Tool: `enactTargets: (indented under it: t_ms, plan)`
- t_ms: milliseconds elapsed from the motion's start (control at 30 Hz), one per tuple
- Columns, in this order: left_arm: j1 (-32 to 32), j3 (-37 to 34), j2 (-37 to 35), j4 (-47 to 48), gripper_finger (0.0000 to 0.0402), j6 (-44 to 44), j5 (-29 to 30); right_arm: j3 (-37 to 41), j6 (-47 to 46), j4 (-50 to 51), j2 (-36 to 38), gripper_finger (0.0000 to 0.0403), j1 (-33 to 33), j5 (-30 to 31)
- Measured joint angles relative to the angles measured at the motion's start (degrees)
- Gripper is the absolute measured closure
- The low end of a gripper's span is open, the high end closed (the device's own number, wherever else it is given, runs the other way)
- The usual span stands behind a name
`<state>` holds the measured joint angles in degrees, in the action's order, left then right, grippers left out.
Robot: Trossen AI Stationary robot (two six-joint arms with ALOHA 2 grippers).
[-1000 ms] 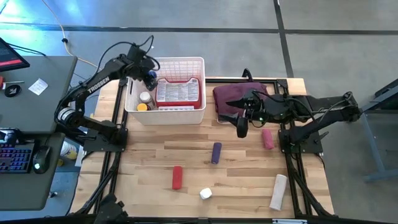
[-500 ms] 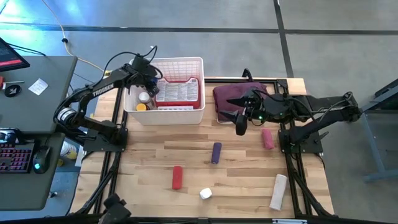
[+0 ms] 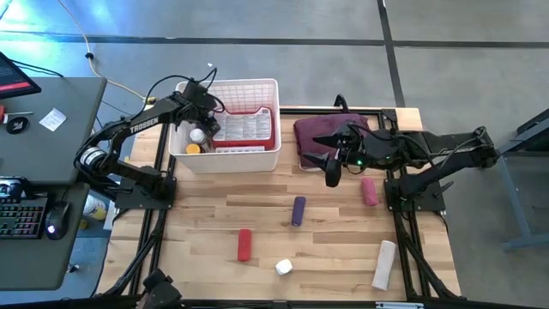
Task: Pick & place medical supplies in basket/bin
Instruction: Put the red bandage into the white bin
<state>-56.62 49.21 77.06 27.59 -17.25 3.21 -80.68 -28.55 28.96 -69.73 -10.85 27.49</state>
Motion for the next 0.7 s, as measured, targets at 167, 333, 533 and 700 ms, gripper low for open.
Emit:
enactTargets:
  t_ms: [167, 333, 533, 700]
  plan:
    - [0.02, 0.84, 0.01, 1.45, 0.0106, 1.48, -1.28, 0.00, 0.01, 0.32, 0.00, 0.0116, 0.00, -0.01]
    - [0.00, 4.09, 0.02, 4.39, 0.0094, 2.03, -1.23, 0.00, 0.01, 1.21, 0.00, 0.0116, 0.00, -0.42]
    - [0.00, 10.64, 0.02, 11.65, 0.0096, 3.19, -1.32, 0.00, 0.01, 1.69, 0.02, 0.0116, -0.02, -0.90]
    - [0.86, 19.34, 0.02, 19.85, 0.0118, 5.52, -4.30, 0.00, 0.01, 1.69, 0.12, 0.0116, 0.00, -0.91]
